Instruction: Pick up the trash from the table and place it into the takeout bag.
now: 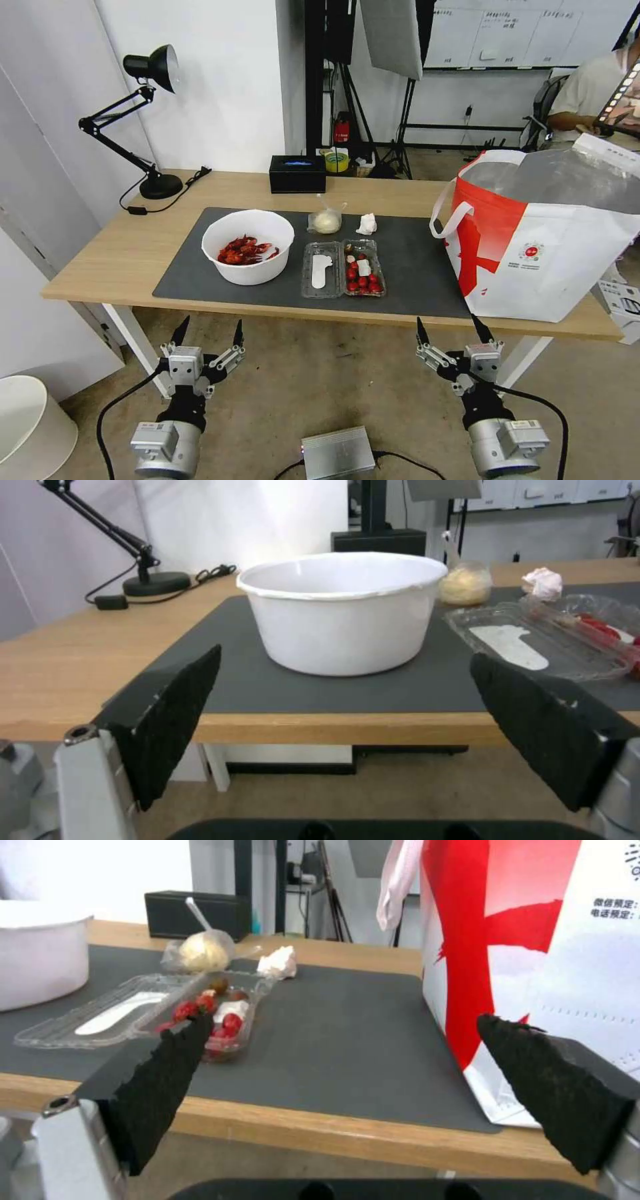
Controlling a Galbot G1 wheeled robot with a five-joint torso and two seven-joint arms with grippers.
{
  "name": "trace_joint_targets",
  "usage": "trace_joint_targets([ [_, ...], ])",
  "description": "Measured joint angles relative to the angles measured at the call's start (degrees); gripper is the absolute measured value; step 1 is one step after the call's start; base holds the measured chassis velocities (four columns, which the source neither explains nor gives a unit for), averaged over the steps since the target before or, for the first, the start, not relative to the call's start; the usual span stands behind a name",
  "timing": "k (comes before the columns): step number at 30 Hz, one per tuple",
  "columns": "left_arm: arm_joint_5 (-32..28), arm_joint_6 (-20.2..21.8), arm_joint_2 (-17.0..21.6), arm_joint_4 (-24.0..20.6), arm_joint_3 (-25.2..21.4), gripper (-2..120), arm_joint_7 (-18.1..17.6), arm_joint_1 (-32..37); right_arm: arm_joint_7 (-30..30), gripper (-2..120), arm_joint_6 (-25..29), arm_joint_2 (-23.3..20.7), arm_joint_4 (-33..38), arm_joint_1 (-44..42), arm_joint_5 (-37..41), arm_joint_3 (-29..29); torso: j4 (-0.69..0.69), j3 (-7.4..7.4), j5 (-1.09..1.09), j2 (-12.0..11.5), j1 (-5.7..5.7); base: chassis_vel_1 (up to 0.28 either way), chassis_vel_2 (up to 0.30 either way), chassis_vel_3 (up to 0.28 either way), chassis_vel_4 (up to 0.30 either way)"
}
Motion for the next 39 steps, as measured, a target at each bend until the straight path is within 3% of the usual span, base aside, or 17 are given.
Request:
trace_joint_targets([
  [19,0.00,0.00,0.00,0.00,0.00,100,0.00,0.00,0.00,100,0.00,0.00,0.00,0.00,0.00,0.00,0.00,0.00,0.00,0.00,0.00,0.000,0.000,0.000,0.000],
  [25,-1.00,0.12,0.80,-0.26,0.51,100,-2.05,0.00,0.86,100,-0.77,-2.25,0.14,0.34,1.07,-0.13,0.01,0.00,0.02,0.00,0.00,0.000,0.000,0.000,0.000],
  [29,-4.25,0.79,3.25,-1.60,1.95,100,-8.10,-0.09,3.98,100,-3.38,-7.71,0.98,1.64,4.60,-0.50,0.01,0.00,0.00,0.00,0.00,0.000,0.000,0.000,0.000],
  [30,-4.25,0.79,3.25,-1.60,1.95,100,-8.10,-0.09,3.98,100,-3.38,-7.71,0.98,1.64,4.60,-0.50,0.01,0.00,0.00,0.00,0.00,0.000,0.000,0.000,0.000],
  [34,-8.40,1.75,6.31,-3.35,3.82,100,-15.70,-0.21,7.97,100,-6.75,-14.63,2.17,3.38,9.06,-1.02,0.00,0.00,0.00,0.00,0.00,0.000,0.000,0.000,0.000],
  [38,-9.54,1.99,7.15,-3.80,4.34,100,-17.78,-0.25,9.06,100,-7.67,-16.55,2.51,3.86,10.29,-1.16,0.00,0.00,0.01,0.00,0.00,0.000,0.000,0.000,0.000],
  [39,-10.04,2.05,7.60,-3.96,4.53,100,-18.51,-0.25,10.64,100,-9.01,-19.36,2.98,4.54,12.06,-1.39,-0.01,0.00,0.01,0.00,0.00,0.000,0.000,0.000,0.000],
])
